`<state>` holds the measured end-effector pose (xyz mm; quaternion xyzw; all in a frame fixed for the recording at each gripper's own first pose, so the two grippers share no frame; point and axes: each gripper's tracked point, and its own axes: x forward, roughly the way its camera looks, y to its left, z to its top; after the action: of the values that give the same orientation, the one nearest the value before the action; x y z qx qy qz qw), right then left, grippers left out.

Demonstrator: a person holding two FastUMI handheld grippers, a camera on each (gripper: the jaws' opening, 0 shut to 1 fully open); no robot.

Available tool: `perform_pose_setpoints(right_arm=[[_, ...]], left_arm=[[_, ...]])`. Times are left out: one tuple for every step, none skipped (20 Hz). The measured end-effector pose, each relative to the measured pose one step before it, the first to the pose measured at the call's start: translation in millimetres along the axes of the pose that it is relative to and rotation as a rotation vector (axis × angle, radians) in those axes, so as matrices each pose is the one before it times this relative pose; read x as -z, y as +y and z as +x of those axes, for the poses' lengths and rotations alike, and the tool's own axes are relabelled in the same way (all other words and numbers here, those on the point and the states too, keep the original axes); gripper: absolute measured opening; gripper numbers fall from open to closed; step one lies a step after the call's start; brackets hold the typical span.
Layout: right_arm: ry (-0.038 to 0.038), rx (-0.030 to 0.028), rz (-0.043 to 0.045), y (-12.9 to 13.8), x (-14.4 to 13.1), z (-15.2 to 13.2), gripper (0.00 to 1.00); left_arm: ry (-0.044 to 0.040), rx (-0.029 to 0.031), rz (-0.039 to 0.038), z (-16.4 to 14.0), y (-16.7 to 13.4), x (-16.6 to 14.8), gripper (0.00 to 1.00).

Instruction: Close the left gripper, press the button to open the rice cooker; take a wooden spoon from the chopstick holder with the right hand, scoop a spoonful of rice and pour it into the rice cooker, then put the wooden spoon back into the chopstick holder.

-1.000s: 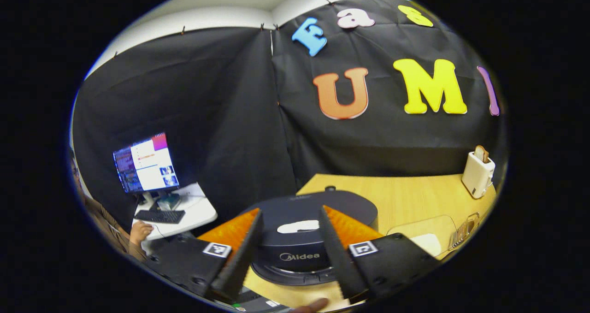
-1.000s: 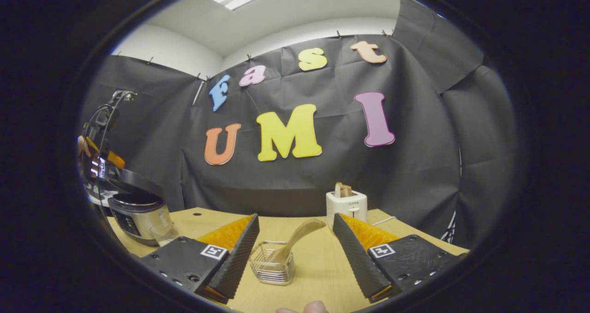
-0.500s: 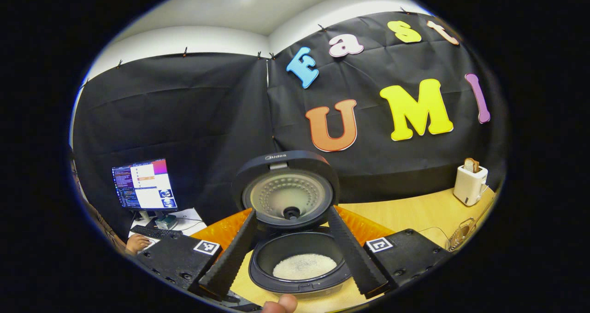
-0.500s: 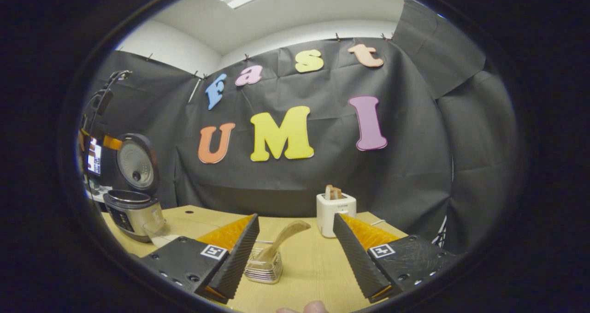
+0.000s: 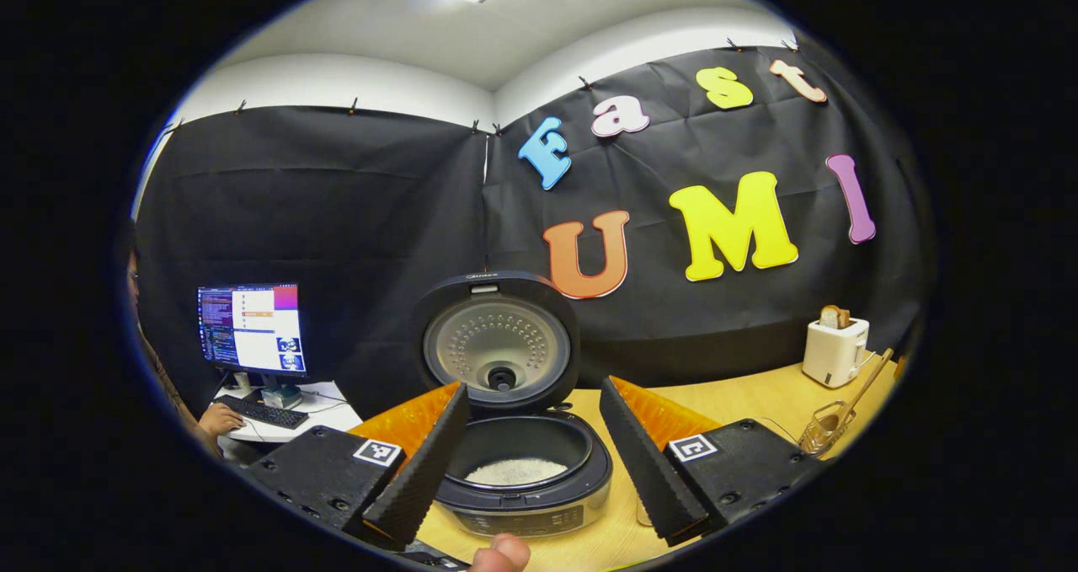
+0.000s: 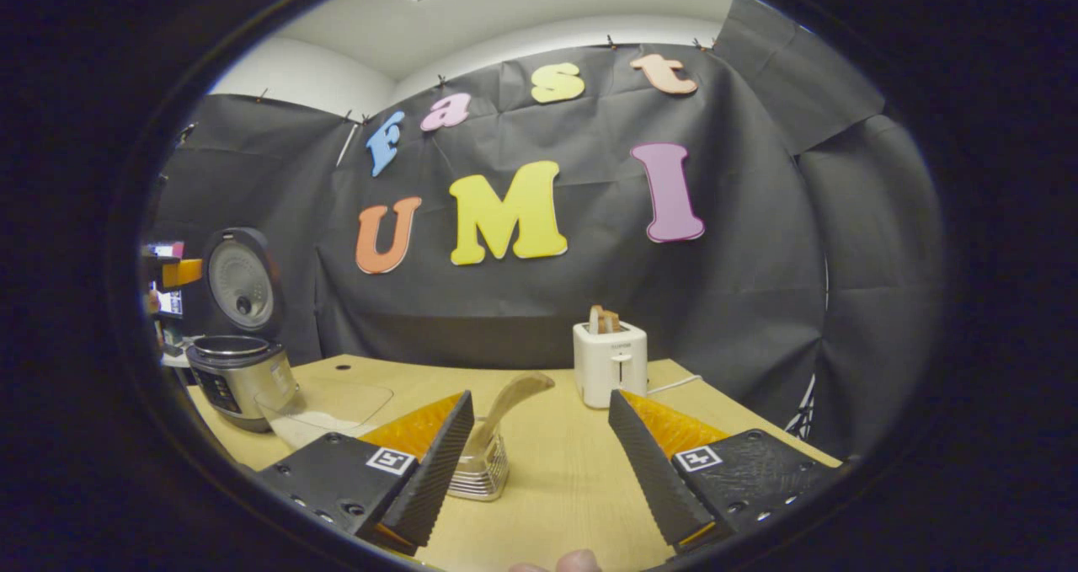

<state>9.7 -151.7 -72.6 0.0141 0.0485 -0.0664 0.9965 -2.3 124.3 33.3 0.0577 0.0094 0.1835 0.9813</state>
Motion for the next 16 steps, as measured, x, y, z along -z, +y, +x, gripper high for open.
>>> perform_pose_setpoints(right_arm=[[0.01892, -0.00814, 0.00253, 2.34, 5.57, 2.43, 0.96], [0.01688, -0.00756, 0.00369, 3.19, 4.14, 3.79, 0.96], [0.01998, -0.00831, 0.00663, 3.16, 4.53, 4.72, 0.96], [0.01935, -0.00792, 0.00789, 3.24, 3.38, 5.21, 0.96], [0.01663, -0.00817, 0.01005, 4.46, 3.33, 4.78, 0.96], [0.01275, -0.0073, 0.00542, 3.9, 1.49, 4.98, 0.96], [0.0104, -0.00376, 0.00149, 3.66, 1.62, 5.39, 0.92], [0.0098, -0.00022, -0.00002, 2.5, 1.28, 5.43, 0.96], [0.00629, -0.00155, 0.00373, 2.63, 1.83, 4.99, 0.96], [0.00676, -0.00077, 0.00818, 3.1, 0.5, 5.67, 0.92], [0.00689, 0.00023, 0.00632, 2.06, 1.75, 4.05, 0.92], [0.00931, 0.00261, 0.00329, 1.64, 2.2, 5.25, 0.96], [0.01095, -0.00023, 0.00805, 1.87, 2.26, 4.58, 0.96], [0.00889, -0.00473, 0.00811, 3.42, 1.35, 5.23, 0.96], [0.01075, 0.00299, 0.00211, 0.44, 1.82, 6.11, 0.96], [0.0047, 0.00712, 0.00613, -1.87, -0.42, 4.82, 0.96]], left_arm=[[0.00525, 0.00191, -0.00651, -1.7, -3.39, 6.85, 0.99], [0.00667, 0.01111, -0.01304, -1.43, -5.92, 7.19, 0.99], [0.00431, 0.00834, -0.01344, -1.42, -4.65, 4.81, 0.99], [0.00157, 0.00812, -0.00977, 0.55, -3.82, 4.14, 0.99], [-0.00351, 0.00891, -0.00375, -0.1, -3.4, 2.4, 0.99], [-0.00494, 0.0104, 0.00232, 1.25, -3.6, 1.84, 0.99], [-0.00263, 0.00661, 0.00816, 0.13, -2.25, 3.29, 0.99], [-0.00185, 0.00264, 0.00886, 0.69, -2.19, 2.56, 0.99], [-0.0103, 0.00804, 0.00851, 0.45, -3.46, 0.74, 0.99], [-0.01423, 0.01285, 0.00636, 0.58, -4.44, -2.44, 0.99], [-0.01479, 0.01067, -0.00085, 0.36, -3.6, -1.11, 0.99], [-0.00825, 0.00826, -0.00681, 0.21, -2.67, -1.11, 0.99], [-0.00035, 0.00887, -0.00495, -1.42, -2.32, 0.04, 0.99], [0.00095, 0.00285, -0.0036, -0.63, -0.85, -0.24, 0.99], [0.00039, -0.00096, -0.00348, -0.69, 0.57, -0.01, 0.99], [-0.00176, 0.00277, -0.00015, -1.19, 0.5, -0.23, 0.99]])
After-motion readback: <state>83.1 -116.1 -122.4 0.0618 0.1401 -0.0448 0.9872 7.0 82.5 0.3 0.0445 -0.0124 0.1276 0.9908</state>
